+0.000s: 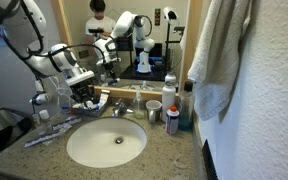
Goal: Pick the tube on the right side of the counter and put it in the basket
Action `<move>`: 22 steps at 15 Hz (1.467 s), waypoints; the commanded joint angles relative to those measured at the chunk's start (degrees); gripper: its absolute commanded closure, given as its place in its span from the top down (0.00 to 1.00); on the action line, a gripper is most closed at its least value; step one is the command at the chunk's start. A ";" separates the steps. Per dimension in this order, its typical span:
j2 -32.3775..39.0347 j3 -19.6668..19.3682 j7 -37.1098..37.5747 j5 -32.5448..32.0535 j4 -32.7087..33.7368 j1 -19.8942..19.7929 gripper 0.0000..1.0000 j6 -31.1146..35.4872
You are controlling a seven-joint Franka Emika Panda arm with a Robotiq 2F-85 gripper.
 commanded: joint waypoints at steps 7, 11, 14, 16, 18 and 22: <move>5.19 -1.55 3.70 -2.19 5.21 1.48 0.12 10.43; 6.38 -4.16 7.79 -3.21 5.04 2.13 0.12 15.70; 6.89 -6.31 10.29 -3.52 4.95 2.57 0.12 17.00; 6.89 -7.71 12.07 -4.08 4.66 2.75 0.12 17.35; 6.88 -8.90 14.22 -4.69 4.42 2.83 0.12 17.63; 7.27 -9.87 16.90 -4.93 4.19 2.99 0.12 17.35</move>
